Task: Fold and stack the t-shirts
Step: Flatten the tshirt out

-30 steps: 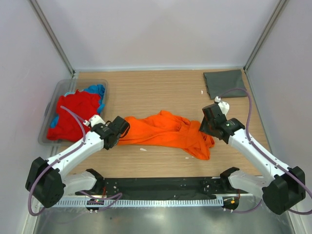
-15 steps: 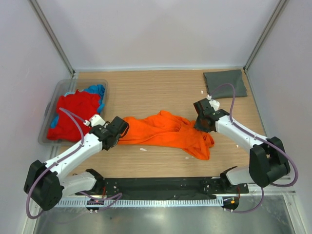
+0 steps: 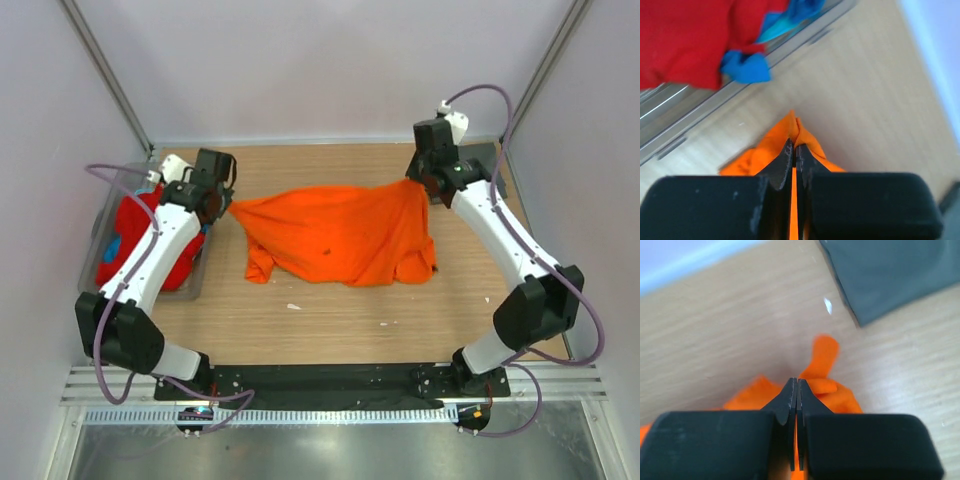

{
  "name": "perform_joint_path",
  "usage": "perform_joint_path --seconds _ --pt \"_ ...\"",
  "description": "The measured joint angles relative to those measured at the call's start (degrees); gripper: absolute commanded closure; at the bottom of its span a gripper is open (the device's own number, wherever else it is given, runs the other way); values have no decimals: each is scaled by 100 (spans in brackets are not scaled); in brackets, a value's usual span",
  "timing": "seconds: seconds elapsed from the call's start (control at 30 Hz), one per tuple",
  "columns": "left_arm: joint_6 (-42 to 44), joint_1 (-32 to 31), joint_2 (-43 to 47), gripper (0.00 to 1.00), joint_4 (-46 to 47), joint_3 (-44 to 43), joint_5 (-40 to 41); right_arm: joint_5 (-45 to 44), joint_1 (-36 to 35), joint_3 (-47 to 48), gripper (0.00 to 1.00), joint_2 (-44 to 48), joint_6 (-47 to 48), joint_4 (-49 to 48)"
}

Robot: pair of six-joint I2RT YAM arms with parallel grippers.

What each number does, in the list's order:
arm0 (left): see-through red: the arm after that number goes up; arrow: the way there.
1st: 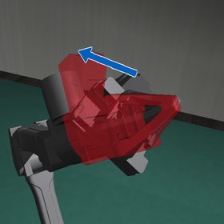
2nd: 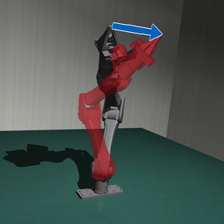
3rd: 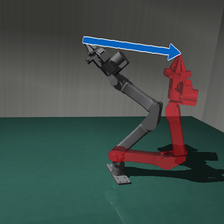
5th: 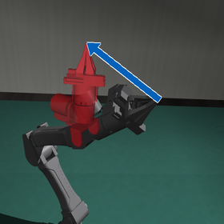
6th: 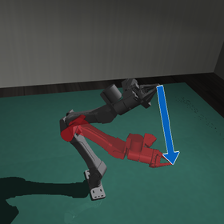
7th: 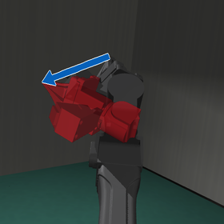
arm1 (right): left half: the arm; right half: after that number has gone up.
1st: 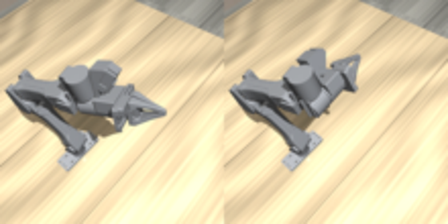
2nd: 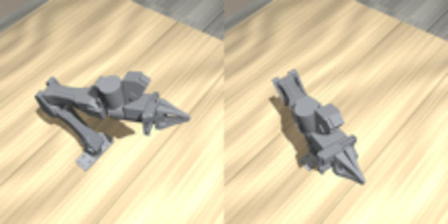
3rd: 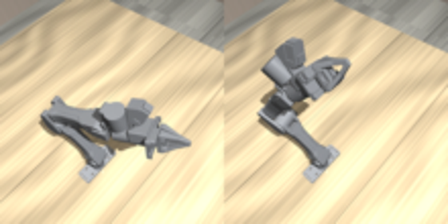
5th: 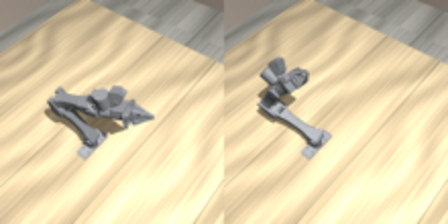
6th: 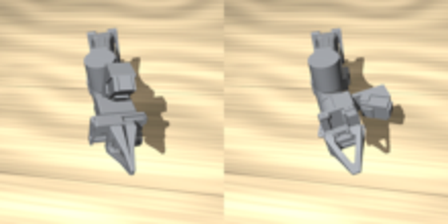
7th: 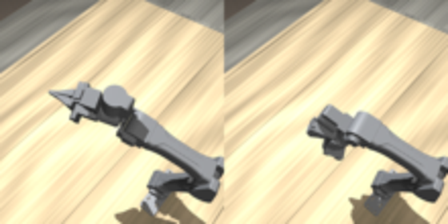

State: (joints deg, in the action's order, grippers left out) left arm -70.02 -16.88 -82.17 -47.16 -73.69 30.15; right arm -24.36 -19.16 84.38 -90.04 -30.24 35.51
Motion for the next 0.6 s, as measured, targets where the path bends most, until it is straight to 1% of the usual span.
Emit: perform_joint_path --seconds 0.07,0.13,0.2,0.3,0.33,0.4,0.43,0.47,0.53,0.57,0.6 --pt "162 46 13 100 13 -560 -2 52 0 354 99 210 181 -44" --pt "315 39 251 100 90 -651 -33 188 -2 216 99 651 286 -61" --pt "439 33 621 100 66 -474 -111 343 -15 -273 99 1270 343 -92" --pt "498 35 1357 100 66 424 -271 632 -22 -1475 98 2365 282 -4" --pt "501 35 1596 100 50 839 -339 728 -22 -1945 91 2686 177 20" --pt "492 35 1934 100 48 1631 -459 938 -22 -2903 84 3171 -144 146" --pt "481 35 2035 100 35 2041 -518 1043 -22 -3386 74 3351 -358 262" --pt "472 35 2083 100 35 2385 -577 1152 -22 -3764 67 3418 -540 308" --pt "468 35 2072 100 -4 2979 -748 1298 -22 -4422 60 3427 -831 514" --pt "470 35 2048 100 -24 3156 -824 1335 -22 -4693 56 3429 -988 667" --pt "476 35 2017 100 -26 3298 -903 1333 -22 -4813 54 3434 -1088 824"
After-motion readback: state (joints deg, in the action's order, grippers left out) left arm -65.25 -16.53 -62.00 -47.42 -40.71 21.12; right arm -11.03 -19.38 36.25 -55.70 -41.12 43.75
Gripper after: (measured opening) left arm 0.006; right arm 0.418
